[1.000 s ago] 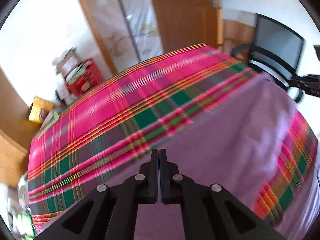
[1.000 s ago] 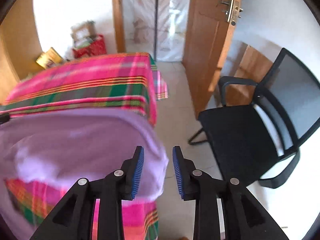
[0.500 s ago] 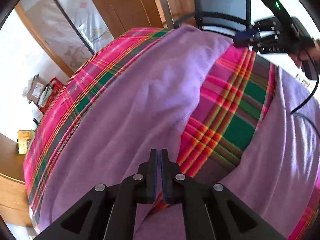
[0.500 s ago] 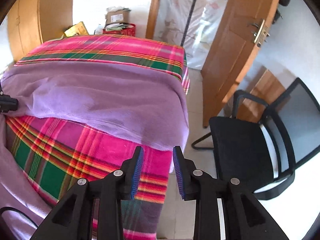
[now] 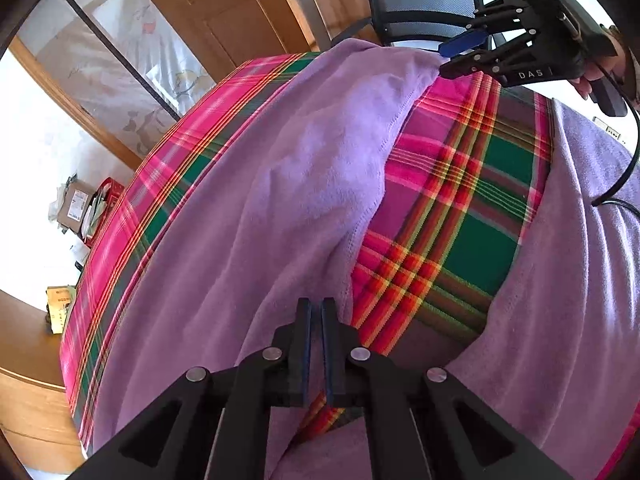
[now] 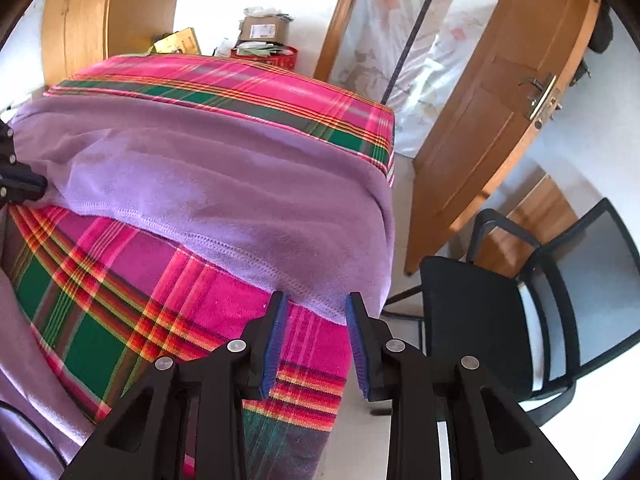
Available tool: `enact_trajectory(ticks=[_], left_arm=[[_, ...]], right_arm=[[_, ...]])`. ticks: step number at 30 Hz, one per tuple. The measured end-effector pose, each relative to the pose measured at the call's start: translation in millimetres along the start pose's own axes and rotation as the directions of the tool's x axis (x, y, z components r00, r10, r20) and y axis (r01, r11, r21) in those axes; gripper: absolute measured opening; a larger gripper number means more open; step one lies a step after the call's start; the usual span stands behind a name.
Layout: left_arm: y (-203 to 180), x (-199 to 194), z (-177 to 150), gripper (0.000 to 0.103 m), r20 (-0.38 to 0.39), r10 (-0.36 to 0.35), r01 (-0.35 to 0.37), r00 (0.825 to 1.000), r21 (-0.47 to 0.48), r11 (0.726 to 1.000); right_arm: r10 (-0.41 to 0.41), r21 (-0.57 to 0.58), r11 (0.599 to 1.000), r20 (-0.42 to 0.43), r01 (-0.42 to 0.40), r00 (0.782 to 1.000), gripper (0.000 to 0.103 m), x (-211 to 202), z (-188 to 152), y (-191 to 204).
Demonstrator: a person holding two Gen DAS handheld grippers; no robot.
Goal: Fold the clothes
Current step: 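Open the left gripper and withdraw both grippers from the folded blanket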
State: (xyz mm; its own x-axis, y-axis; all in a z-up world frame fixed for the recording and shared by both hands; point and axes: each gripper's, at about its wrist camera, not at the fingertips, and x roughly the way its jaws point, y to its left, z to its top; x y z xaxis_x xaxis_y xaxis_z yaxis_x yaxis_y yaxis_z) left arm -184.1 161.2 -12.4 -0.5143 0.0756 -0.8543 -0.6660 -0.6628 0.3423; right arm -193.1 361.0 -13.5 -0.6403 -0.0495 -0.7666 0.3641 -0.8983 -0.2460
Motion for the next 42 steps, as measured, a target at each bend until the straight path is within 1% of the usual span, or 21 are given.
enact_trajectory(ticks=[1,3,5,7,9,11,12,16,18,21,24,25,27,28,30,33,36,39,42], left_arm=[[0.0,0.9,1.3,0.000,-0.004,-0.004,0.004,1.000,-0.005,1.000],[1.0,2.1,2.8,0.000,-0.011,-0.010,0.010,1.000,-0.010,1.000],[8.4,0.8,0.6,0.000,-0.012,-0.040,0.040,0.999,-0.033,0.999],[13.9,-1.8,-1.6,0.000,-0.014,-0.083,0.082,0.996,-0.073,0.994],[18.5,-2.9,-3.4,0.000,-0.014,-0.109,0.107,0.994,-0.085,0.991],[20.0,-5.7,-5.0,0.000,-0.008,-0.132,0.131,0.991,-0.089,0.987],[21.1,-9.5,-7.8,0.000,-0.001,-0.158,0.157,0.987,-0.094,0.983],[33.1,-17.3,-11.3,0.000,0.025,-0.180,0.181,0.983,-0.142,0.973],[32.9,-19.2,-11.5,0.000,0.039,-0.121,0.126,0.992,-0.154,0.980],[34.9,-13.7,-9.2,0.002,0.037,-0.152,0.156,0.988,-0.182,0.971],[24.9,-15.5,-12.0,0.002,0.023,-0.146,0.148,0.989,-0.171,0.974],[22.9,-15.6,-13.3,0.003,0.020,-0.145,0.146,0.989,-0.164,0.975],[22.7,-16.5,-16.0,0.005,0.018,-0.150,0.151,0.989,-0.170,0.974],[23.8,-17.0,-17.9,0.006,0.018,-0.153,0.153,0.988,-0.176,0.972],[27.6,-16.7,-21.1,0.007,0.010,-0.162,0.161,0.987,-0.204,0.966],[30.5,-21.3,-26.5,0.011,0.024,-0.184,0.185,0.983,-0.226,0.956],[29.9,-22.2,-29.6,0.015,0.038,-0.197,0.200,0.980,-0.230,0.952],[32.2,-24.7,-35.8,0.015,0.051,-0.196,0.203,0.979,-0.245,0.948],[41.7,-30.5,-45.0,0.015,0.073,-0.206,0.219,0.976,-0.279,0.935]], right_arm=[[0.009,0.008,1.000,-0.006,-0.009,1.000,0.027,-0.2,0.9,1.1],[0.034,0.019,0.999,-0.015,-0.034,0.999,0.014,0.3,2.5,2.1],[0.060,0.034,0.998,-0.023,-0.059,0.998,0.008,0.9,3.9,2.4],[0.081,0.066,0.995,-0.028,-0.079,0.996,0.007,1.1,3.6,-0.8],[0.101,0.101,0.990,-0.033,-0.097,0.994,0.001,1.1,2.9,-4.4],[0.100,0.117,0.989,-0.039,-0.094,0.994,0.001,-0.4,2.5,-5.9],[0.090,0.124,0.989,-0.038,-0.084,0.995,0.001,-3.1,1.2,-7.3],[0.054,0.149,0.988,-0.016,-0.051,0.998,0.001,-20.8,-3.9,-17.0],[0.057,0.148,0.988,-0.019,-0.053,0.998,0.001,-24.4,-5.1,-15.9],[0.058,0.135,0.989,-0.024,-0.054,0.998,0.002,-25.9,-4.6,-7.4],[0.103,0.122,0.987,-0.015,-0.100,0.995,0.004,-25.8,-2.7,8.2],[0.124,0.115,0.986,-0.009,-0.123,0.992,0.006,-26.2,-1.8,14.5],[0.168,0.102,0.981,0.004,-0.167,0.986,0.021,-26.9,0.0,27.2],[0.194,0.096,0.976,0.009,-0.194,0.981,0.023,-27.0,2.0,35.1],[0.259,0.086,0.962,0.014,-0.259,0.966,0.032,-26.4,8.3,54.4],[0.350,0.075,0.934,0.021,-0.350,0.937,0.035,-25.3,17.5,82.5],[0.409,0.081,0.908,0.038,-0.411,0.912,0.040,-21.3,27.7,106.3],[0.408,0.057,0.910,0.046,-0.410,0.912,0.041,-16.7,36.6,129.6],[0.362,-0.026,0.932,0.066,-0.361,0.930,0.041,-18.2,41.4,155.4]])
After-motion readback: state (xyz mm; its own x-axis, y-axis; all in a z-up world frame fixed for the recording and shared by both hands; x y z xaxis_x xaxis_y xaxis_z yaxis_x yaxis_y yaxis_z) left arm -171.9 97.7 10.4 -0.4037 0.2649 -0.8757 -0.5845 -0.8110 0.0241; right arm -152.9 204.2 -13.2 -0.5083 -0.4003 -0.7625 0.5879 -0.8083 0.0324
